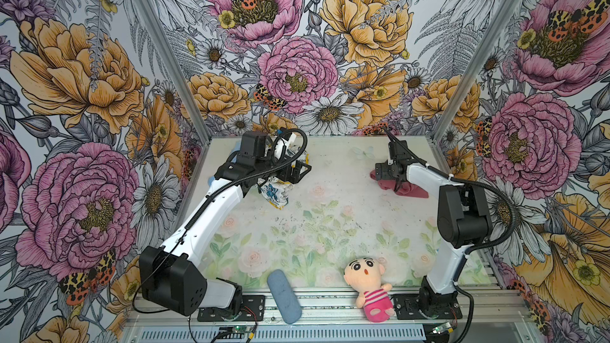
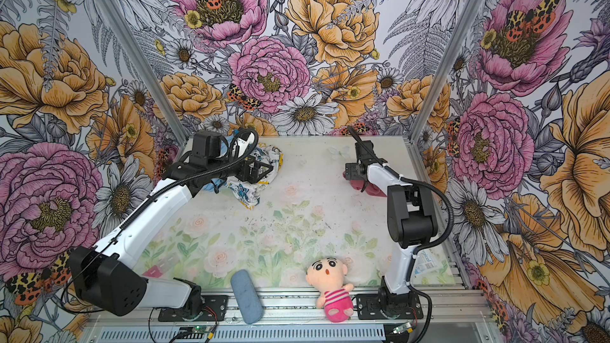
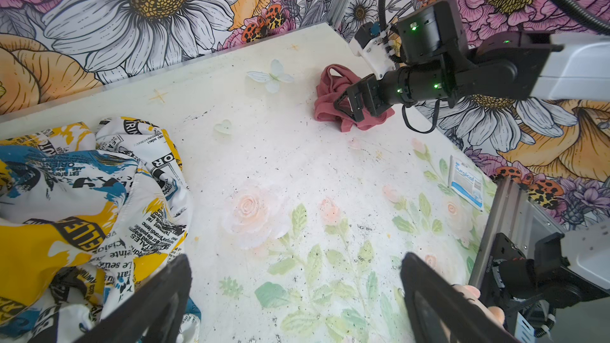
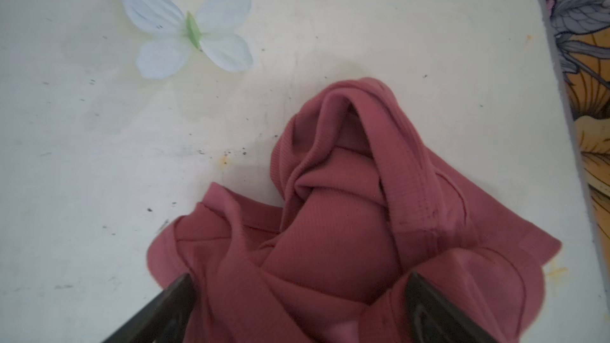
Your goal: Pick out a specific cloth from the pile
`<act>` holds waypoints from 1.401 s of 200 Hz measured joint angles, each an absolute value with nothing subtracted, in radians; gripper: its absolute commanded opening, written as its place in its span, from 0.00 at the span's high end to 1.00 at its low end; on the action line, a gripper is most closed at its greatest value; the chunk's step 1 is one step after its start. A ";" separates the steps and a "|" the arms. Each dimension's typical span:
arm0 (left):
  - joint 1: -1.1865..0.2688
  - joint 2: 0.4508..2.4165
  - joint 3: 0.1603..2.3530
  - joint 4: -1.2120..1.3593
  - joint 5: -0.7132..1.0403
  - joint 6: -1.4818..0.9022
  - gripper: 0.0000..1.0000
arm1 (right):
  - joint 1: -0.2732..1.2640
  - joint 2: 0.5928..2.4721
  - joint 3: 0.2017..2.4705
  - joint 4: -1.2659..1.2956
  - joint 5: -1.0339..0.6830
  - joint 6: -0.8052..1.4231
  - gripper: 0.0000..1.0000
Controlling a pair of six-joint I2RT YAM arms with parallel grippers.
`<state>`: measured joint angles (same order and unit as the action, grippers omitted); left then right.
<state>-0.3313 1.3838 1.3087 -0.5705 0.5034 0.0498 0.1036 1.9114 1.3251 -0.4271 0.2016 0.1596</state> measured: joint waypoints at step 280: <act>-0.331 1.385 1.302 -0.571 0.503 0.050 0.01 | -0.062 2.030 1.888 -0.562 -0.197 0.324 1.00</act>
<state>-0.3313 1.3853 1.3022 -0.5709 0.5034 0.0502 -0.0624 2.0304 1.8881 -0.5617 -0.1967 0.3237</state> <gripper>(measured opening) 0.990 0.143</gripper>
